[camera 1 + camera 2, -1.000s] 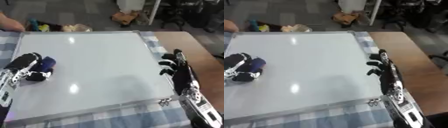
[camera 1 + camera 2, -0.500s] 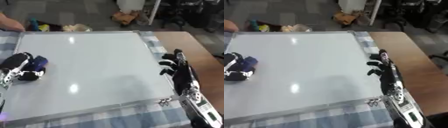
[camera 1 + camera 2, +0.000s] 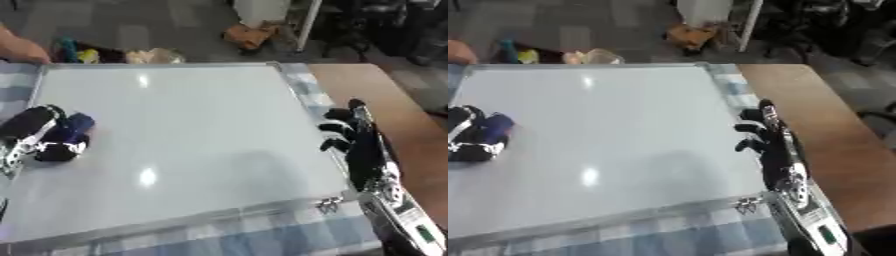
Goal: Wipe the whiteboard clean with a brush.
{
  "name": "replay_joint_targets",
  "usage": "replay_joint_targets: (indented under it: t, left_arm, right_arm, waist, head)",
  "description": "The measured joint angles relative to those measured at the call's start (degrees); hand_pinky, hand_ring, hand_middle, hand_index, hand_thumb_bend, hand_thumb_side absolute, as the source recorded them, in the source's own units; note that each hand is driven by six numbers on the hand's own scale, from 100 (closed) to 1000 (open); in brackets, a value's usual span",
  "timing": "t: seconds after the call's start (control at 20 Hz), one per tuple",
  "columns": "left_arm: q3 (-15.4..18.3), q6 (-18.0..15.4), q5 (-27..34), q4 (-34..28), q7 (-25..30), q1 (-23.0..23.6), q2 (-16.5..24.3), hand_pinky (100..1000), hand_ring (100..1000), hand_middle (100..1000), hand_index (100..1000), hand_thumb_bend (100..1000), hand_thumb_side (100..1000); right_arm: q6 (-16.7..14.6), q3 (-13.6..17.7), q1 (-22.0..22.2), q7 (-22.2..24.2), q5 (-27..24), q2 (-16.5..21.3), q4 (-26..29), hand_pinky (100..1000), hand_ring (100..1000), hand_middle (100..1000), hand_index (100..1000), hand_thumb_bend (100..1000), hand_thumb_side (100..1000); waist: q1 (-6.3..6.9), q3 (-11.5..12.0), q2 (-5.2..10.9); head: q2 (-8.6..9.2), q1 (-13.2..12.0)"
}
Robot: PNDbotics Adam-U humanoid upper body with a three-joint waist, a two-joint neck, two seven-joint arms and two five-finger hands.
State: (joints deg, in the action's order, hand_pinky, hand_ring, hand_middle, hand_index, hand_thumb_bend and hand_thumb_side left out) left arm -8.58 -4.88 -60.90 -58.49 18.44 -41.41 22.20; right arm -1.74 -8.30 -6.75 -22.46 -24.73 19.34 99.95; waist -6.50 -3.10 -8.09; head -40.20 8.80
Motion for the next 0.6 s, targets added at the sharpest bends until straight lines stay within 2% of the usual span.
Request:
replay_joint_targets:
  t: [0.6]
  left_arm:
    - [-4.6, -5.8, 0.4, -0.4, 4.2, -1.9, -3.1, 566, 567, 547, 301, 688, 392]
  right_arm:
    - [0.2, 0.0, 0.0, 0.3, 0.0, 0.0, 0.0, 344, 613, 646, 653, 100, 808]
  waist:
    - [0.01, -0.5, 0.08]
  head:
    - [0.00, -0.6]
